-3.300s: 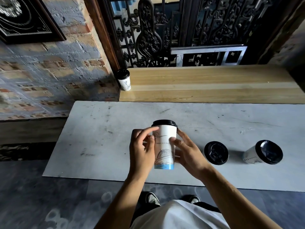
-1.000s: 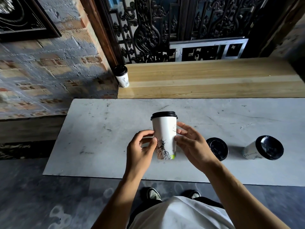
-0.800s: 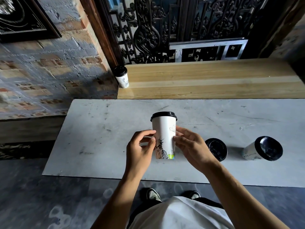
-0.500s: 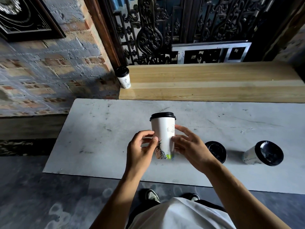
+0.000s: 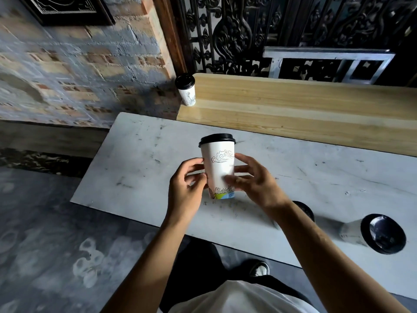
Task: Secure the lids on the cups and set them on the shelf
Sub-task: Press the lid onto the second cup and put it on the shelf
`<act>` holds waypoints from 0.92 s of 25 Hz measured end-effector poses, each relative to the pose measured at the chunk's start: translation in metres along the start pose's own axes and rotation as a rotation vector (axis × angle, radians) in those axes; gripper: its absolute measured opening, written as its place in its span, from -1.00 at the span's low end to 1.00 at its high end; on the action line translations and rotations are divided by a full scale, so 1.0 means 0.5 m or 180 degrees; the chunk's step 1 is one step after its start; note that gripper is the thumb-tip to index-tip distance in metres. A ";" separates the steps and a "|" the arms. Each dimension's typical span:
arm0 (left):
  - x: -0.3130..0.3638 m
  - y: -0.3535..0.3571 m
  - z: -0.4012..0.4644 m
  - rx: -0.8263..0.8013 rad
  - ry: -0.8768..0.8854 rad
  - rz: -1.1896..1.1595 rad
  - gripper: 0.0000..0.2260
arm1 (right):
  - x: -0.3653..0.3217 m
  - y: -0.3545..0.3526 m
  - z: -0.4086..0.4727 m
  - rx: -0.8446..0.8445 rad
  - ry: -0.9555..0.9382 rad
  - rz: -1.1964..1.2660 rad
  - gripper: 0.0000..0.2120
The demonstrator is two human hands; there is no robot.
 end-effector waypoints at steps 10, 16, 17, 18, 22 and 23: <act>-0.062 0.002 0.302 -0.0322 -0.0392 0.0092 -0.70 | -0.033 0.039 0.289 0.0334 0.0199 -0.0579 -0.75; -0.135 0.090 0.635 -0.0603 -0.0167 0.0297 -0.62 | -0.025 -0.022 0.618 0.0817 0.0151 -0.1217 -0.39; -0.150 0.112 0.690 -0.0629 -0.0044 0.0368 -0.61 | -0.020 -0.034 0.672 0.0874 0.0044 -0.1294 -0.38; -0.163 0.137 0.737 -0.0669 0.0082 0.0417 -0.59 | -0.014 -0.046 0.721 0.0916 -0.0102 -0.1364 -0.38; -0.222 0.230 0.854 -0.0848 0.0275 0.0240 -0.46 | -0.005 -0.095 0.834 0.1089 -0.0580 -0.1706 -0.42; -0.237 0.248 0.869 -0.0872 0.0316 0.0182 -0.45 | 0.002 -0.109 0.847 0.1149 -0.0638 -0.1783 -0.45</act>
Point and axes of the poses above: each hand's wrist, its own z-axis towards the middle knuckle, its own y-axis out of the palm, x = y × z, the point moved 9 cm from there along z, towards the middle knuckle
